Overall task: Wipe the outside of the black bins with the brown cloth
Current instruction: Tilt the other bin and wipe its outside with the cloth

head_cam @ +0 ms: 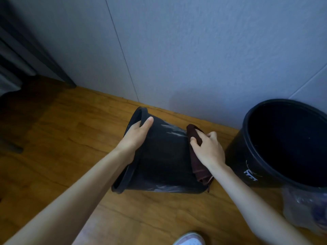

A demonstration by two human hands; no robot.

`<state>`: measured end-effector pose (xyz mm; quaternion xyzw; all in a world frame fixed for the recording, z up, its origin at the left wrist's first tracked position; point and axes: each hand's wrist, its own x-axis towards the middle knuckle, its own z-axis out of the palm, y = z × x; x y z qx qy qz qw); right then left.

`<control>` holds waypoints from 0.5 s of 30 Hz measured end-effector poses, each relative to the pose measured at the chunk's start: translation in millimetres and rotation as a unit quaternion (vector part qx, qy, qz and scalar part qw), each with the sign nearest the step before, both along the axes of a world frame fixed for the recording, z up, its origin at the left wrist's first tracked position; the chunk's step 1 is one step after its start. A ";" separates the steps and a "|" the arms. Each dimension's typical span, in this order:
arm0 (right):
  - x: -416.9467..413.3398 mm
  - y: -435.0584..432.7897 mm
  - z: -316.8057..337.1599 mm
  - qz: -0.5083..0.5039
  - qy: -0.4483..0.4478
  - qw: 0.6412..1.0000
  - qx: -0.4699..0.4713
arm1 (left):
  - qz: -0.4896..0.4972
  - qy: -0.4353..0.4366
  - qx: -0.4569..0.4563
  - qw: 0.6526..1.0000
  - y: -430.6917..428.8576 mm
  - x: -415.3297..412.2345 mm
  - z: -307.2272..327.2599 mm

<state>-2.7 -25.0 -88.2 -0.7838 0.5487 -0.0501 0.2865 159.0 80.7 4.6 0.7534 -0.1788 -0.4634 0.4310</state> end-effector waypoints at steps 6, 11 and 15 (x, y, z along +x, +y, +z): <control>23.7 32.7 39.2 0.081 -0.108 0.990 -0.034 | -0.006 -0.056 -0.037 0.998 -8.1 -8.1 -8.6; 47.7 55.9 61.9 0.158 -0.156 0.970 -0.104 | 0.005 -0.084 -0.072 0.994 -4.7 -10.7 -13.0; 46.2 53.5 52.8 0.139 -0.129 0.976 -0.111 | -0.010 -0.092 -0.084 0.992 -3.5 -10.9 -17.2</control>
